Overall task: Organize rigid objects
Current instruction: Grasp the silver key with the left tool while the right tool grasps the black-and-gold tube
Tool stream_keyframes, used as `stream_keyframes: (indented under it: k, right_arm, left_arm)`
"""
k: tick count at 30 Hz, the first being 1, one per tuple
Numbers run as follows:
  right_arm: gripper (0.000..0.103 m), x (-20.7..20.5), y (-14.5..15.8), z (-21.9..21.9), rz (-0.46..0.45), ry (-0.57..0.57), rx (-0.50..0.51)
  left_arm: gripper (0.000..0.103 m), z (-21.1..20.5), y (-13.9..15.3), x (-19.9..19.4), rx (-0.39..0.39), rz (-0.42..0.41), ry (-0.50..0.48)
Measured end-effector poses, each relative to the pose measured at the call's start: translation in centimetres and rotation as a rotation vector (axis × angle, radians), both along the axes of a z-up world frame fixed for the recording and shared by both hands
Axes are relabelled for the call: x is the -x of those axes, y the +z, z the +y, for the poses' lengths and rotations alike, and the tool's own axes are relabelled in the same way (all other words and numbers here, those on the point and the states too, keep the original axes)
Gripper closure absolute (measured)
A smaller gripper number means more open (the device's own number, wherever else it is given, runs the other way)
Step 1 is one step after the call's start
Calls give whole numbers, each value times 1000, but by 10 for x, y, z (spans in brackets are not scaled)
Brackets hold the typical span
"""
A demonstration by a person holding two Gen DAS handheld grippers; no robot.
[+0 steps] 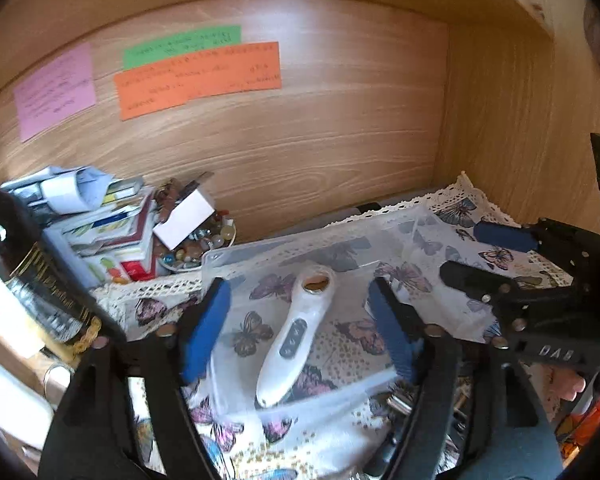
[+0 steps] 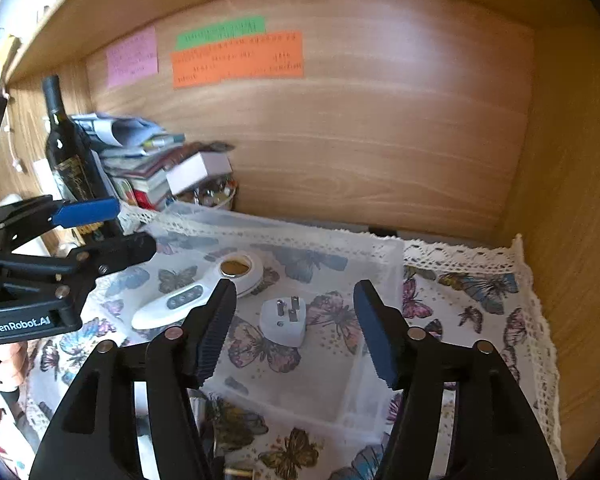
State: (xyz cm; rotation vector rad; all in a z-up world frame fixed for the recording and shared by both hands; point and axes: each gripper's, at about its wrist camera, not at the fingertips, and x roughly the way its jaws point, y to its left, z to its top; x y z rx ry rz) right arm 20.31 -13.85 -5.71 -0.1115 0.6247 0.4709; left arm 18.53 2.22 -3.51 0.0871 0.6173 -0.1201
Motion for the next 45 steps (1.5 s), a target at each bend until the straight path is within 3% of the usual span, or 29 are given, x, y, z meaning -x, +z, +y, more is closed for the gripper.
stream_keyframes:
  k: [9,18,26,30,34,38,42,45]
  right_arm:
    - [36,40,0,-20,-20,-17,-1]
    - [35,68,-33,-31,81,-21,20]
    - [36,84,-65,-28,199,20,36]
    - [40,84,-75,-28,233,22,48]
    - [49,83,-81,-29,266,32,30]
    - [63,82,-85,-26,291,70,17]
    - [65,85,-88,-18,262,80,64]
    - [80,83,-88,-17,256,70,77]
  left_arm:
    - [8,20,-13,49,15,22,57]
    - [8,26,-63,85,9,159,84]
    - [8,6,-99,93,19,259,9]
    - [21,2,-110,87,37,312,-13]
    - [25,-6,-118,84,20,314,-18]
    - [41,-15,-117,82,6,307,-37]
    - [56,-14,-117,78,22,300,-17]
    - [66,-16,-117,79,14,288,-23]
